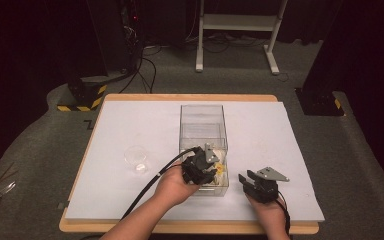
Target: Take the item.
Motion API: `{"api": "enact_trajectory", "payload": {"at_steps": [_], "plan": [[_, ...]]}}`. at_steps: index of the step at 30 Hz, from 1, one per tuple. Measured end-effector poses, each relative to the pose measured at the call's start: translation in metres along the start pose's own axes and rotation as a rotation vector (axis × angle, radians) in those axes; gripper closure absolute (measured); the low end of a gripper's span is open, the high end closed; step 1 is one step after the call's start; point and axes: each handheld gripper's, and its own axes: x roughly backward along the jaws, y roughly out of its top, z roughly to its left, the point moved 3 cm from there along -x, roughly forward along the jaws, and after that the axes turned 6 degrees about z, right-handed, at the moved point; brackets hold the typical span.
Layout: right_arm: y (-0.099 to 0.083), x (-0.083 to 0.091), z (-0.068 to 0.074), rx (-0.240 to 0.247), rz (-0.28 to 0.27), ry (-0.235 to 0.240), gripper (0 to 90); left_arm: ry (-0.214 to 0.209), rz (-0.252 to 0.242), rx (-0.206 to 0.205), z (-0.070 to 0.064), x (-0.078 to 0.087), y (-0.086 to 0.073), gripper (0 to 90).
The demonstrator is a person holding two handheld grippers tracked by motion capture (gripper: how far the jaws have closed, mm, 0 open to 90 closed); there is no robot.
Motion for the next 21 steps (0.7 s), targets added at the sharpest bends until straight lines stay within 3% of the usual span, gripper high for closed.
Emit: {"api": "enact_trajectory", "payload": {"at_steps": [11, 15, 21], "plan": [[0.000, 0.000, 0.000, -0.008, -0.001, 0.004, 58.9, 0.038, 0.093, -0.016, -0.002, -0.012, -0.001, 70.5], [0.000, 0.001, 0.000, -0.008, -0.001, 0.003, 58.9, 0.037, 0.100, 0.009, 0.001, -0.013, -0.001, 77.2], [0.000, 0.001, 0.000, -0.010, -0.002, 0.006, 58.9, 0.055, 0.074, 0.014, 0.003, -0.008, -0.003, 88.5]]}}
